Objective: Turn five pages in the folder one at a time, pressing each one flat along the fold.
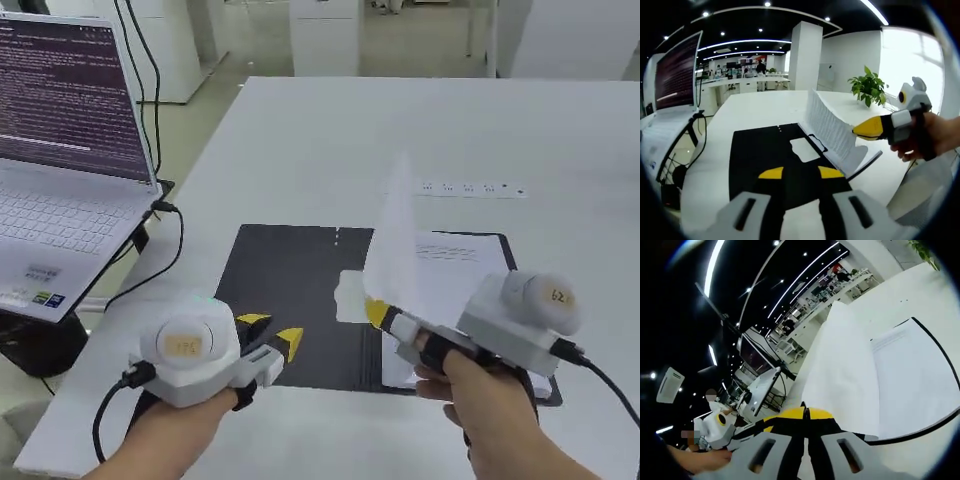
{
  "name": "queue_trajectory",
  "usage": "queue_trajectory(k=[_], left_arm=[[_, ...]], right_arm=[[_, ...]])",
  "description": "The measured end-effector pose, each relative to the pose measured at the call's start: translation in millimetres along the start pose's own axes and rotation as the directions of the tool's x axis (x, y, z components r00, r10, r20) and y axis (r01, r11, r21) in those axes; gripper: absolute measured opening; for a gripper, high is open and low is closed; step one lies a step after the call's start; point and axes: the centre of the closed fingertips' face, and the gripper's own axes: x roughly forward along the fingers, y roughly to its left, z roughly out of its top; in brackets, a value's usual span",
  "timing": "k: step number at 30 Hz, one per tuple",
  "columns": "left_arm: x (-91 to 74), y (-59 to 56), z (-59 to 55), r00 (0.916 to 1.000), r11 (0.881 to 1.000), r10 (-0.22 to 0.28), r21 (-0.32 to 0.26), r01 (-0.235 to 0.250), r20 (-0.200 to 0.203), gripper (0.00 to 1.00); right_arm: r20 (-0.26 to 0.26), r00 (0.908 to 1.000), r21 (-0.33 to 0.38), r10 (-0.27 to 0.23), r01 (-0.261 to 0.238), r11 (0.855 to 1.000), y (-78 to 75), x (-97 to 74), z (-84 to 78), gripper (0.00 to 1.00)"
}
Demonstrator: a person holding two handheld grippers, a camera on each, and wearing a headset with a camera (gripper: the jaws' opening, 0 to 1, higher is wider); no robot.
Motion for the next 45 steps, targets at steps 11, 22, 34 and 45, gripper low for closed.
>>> queue_trajectory(k=[11,22,34,45], left_arm=[[-26.9,20.9,-8.5,0.9991,0.999,0.042,-0.031,-0.041,0.008,0.22],[-36.7,37.3,-21.4,0.9975,0.996,0.07,-0.058,-0.07,-0.011,0.22],[-36.3,43.6,-36.9,0.9962,0.993,0.075,-0.083,-0.078,-0.045,0.21],[-33.7,44.0,-48.6,0.9941,0.992,0.077,-0.098,-0.084,-0.076,0.21]], right_arm=[[-0.114,0.9935,-0.013,0.003,-0.005,1.0,5.1,43.3,-37.5,0.0],[-0.216,0.9762,-0.035,-0.023,0.016,0.999,1.1,75.5,-68.0,0.0],[-0.31,0.9486,-0.086,-0.061,0.036,0.996,-9.0,100.4,-100.1,0.0],[-0.344,0.9344,-0.101,-0.093,0.062,0.993,-19.9,112.1,-115.1,0.0]])
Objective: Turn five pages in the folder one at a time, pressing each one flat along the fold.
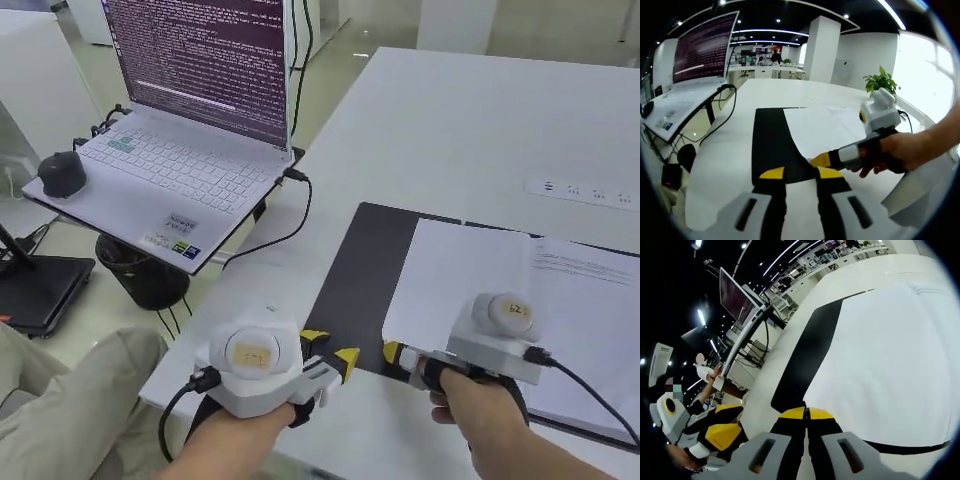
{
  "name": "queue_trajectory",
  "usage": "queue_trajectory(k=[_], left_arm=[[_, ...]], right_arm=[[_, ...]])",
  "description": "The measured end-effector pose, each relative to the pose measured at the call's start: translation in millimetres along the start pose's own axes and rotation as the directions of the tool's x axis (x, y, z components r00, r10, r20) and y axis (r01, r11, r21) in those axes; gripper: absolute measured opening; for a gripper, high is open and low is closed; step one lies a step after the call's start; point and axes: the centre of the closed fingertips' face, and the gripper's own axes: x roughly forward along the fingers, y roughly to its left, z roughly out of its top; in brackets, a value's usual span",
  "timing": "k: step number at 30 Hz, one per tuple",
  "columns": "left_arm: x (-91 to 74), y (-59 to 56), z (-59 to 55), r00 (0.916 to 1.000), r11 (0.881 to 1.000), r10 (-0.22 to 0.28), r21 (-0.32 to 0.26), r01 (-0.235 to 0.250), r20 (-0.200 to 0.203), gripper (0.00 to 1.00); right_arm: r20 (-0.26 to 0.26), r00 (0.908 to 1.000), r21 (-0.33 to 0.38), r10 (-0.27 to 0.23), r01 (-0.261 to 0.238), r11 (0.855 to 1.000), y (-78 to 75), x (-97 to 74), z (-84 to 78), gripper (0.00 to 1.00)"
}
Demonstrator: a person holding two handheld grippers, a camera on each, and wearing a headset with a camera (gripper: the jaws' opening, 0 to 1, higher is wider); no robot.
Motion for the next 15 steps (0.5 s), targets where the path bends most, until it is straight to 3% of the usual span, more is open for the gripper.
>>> queue_trajectory(k=[15], left_arm=[[3.1,2.9,-6.5,0.9997,1.0,0.005,-0.004,-0.005,-0.022,0.21]], right_arm=[[0.0,1.0,0.008,-0.007,0.007,1.0,-4.1,6.5,-4.1,0.0]])
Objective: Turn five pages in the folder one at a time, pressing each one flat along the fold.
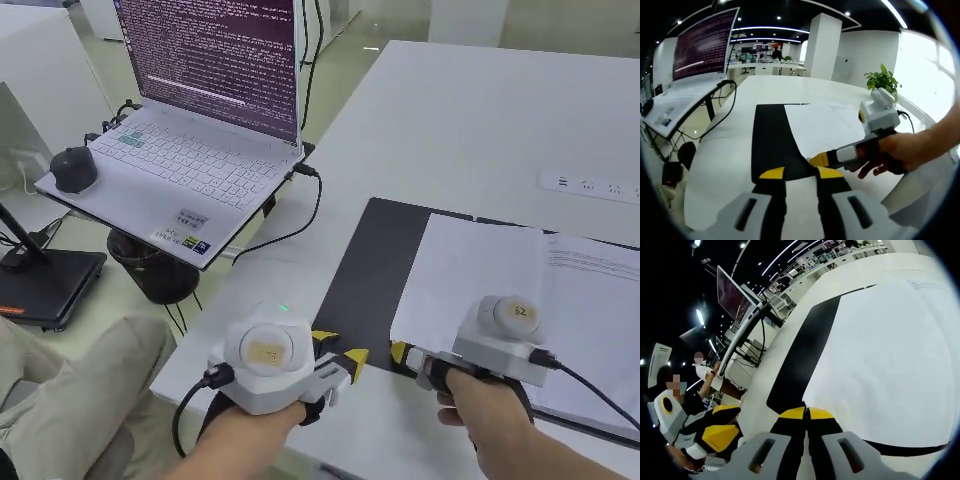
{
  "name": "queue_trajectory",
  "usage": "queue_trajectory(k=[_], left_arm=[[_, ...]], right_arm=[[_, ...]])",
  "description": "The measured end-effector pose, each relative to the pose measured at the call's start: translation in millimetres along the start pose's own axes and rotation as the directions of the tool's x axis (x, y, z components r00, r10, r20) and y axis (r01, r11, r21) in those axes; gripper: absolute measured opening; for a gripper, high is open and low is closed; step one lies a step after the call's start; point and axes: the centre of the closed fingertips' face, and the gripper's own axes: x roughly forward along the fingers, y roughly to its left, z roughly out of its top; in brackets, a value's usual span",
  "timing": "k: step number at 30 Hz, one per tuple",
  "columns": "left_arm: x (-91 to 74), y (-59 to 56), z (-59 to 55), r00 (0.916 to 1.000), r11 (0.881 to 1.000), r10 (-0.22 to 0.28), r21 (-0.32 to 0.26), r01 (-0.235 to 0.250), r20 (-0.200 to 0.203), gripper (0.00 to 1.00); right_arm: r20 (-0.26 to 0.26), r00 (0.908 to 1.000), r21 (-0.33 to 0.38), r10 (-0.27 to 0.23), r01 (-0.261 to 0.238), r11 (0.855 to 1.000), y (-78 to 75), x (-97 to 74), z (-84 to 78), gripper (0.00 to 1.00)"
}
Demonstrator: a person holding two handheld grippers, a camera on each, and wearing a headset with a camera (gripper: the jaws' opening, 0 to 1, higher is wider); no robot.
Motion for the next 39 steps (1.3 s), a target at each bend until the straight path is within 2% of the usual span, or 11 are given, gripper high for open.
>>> queue_trajectory(k=[5,7,9,13,18,21,26,29,31,36,39], left_arm=[[2.0,-0.9,-2.1,0.9999,1.0,0.003,0.007,-0.003,-0.011,0.21],[4.8,-1.6,-3.8,0.9998,1.0,0.001,0.006,-0.001,-0.019,0.21],[8.3,-3.8,-5.4,0.9996,1.0,-0.002,0.019,0.003,-0.029,0.21],[21.1,-11.9,-5.1,0.9988,0.999,-0.019,0.042,0.021,-0.046,0.21],[53.4,-34.5,-5.8,0.9948,0.987,-0.068,0.14,0.078,-0.076,0.21],[77.9,-45.6,-10.9,0.9921,0.976,-0.077,0.198,0.095,-0.099,0.21],[98.6,-48.5,-17.0,0.9919,0.974,-0.049,0.215,0.074,-0.117,0.22],[103.2,-43.9,-27.9,0.9877,0.972,-0.015,0.23,0.051,-0.156,0.22],[101.9,-44.0,-23.7,0.9932,0.973,-0.013,0.228,0.04,-0.116,0.2],[98.9,-42.3,-25.0,0.9977,0.974,-0.016,0.226,0.03,-0.065,0.19],[100.5,-41.6,-24.6,0.9985,0.973,-0.012,0.229,0.024,-0.053,0.2]], right_arm=[[0.013,0.9998,-0.011,0.015,-0.015,1.0,1.9,-0.9,-0.2,0.0],[0.021,0.9981,0.004,0.057,-0.058,0.998,7.3,-1.8,-0.2,0.06],[0.052,0.9935,0.04,0.101,-0.103,0.994,12.9,-6.4,3.9,0.11],[0.129,0.9849,0.074,0.115,-0.126,0.989,3.4,-26.8,19.6,0.09],[0.19,0.9753,0.097,0.112,-0.132,0.986,-20.8,-52.9,36.2,0.08],[0.224,0.9709,0.133,0.085,-0.117,0.984,-46.5,-69.8,46.6,0.08],[0.247,0.9678,0.161,0.051,-0.092,0.983,-78.6,-86.5,59.5,0.07],[0.248,0.9679,0.177,0.041,-0.087,0.98,-92.2,-89.1,66.5,0.06],[0.248,0.9681,0.181,0.035,-0.082,0.98,-99.3,-89.1,72.5,0.04],[0.253,0.9665,0.194,0.04,-0.092,0.977,-108.6,-83.3,93.8,0.0],[0.258,0.9657,0.214,0.031,-0.089,0.973,-112.3,-81.3,103.2,0.0]])
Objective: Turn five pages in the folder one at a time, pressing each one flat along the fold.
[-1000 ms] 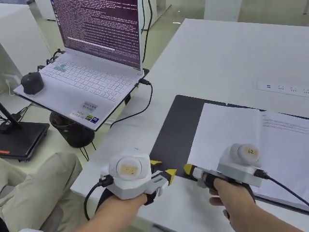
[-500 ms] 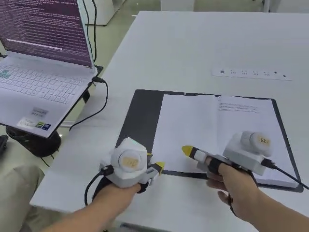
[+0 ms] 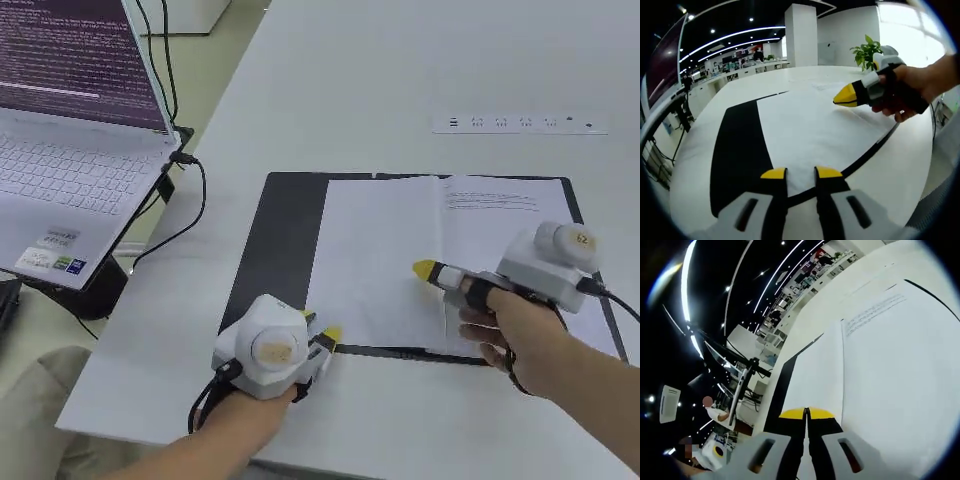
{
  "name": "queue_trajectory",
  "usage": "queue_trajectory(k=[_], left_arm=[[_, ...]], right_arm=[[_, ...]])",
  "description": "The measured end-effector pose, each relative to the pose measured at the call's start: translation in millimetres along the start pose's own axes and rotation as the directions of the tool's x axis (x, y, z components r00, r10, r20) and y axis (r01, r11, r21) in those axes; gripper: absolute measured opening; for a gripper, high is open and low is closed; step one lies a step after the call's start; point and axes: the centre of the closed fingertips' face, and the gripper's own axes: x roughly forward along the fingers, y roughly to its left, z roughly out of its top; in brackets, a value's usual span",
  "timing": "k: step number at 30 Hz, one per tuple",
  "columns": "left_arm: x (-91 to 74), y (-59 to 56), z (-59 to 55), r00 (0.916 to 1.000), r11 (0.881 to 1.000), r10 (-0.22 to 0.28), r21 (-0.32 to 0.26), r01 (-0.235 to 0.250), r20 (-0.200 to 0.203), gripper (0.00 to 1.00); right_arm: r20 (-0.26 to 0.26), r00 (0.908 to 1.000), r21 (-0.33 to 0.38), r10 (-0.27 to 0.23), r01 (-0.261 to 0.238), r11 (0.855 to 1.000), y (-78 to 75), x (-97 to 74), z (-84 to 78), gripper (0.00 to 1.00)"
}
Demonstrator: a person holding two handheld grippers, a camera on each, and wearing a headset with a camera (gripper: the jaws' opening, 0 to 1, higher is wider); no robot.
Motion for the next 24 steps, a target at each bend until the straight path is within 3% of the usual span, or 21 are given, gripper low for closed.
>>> queue_trajectory(k=[4,8,9,16,19,21,24], left_arm=[[1.1,1.1,0.3,1.0,1.0,0.003,0.004,-0.003,0.005,0.19],[3.5,3.3,-0.2,1.0,1.0,0.002,0.011,-0.002,0.009,0.19],[4.0,3.7,-0.9,0.9999,1.0,0.002,0.008,-0.002,0.01,0.2],[7.0,6.8,-0.8,0.9998,1.0,0.004,0.005,-0.004,0.019,0.2],[6.6,6.4,-0.6,0.9997,1.0,0.004,0.003,-0.005,0.023,0.19],[6.6,6.3,-0.4,0.9997,1.0,0.005,0.004,-0.005,0.024,0.2],[7.0,6.8,-0.3,0.9996,1.0,0.005,0.001,-0.005,0.028,0.2]], right_arm=[[0.018,0.9994,0.094,-0.028,0.026,0.995,-17.4,13.0,19.2,0.0],[0.028,0.9978,0.189,-0.06,0.054,0.981,-33.4,21.0,29.9,0.0],[0.029,0.9991,0.22,-0.03,0.023,0.975,-29.3,23.0,31.1,0.0],[0.07,0.9975,0.26,-0.013,-0.005,0.966,-26.5,39.2,51.7,0.0],[0.089,0.9949,0.265,-0.047,0.022,0.964,-35.3,44.0,62.0,0.0],[0.091,0.995,0.295,-0.04,0.011,0.956,-38.7,47.6,66.0,0.0],[0.1,0.9944,0.297,-0.035,0.004,0.955,-39.1,50.5,72.0,0.0]])
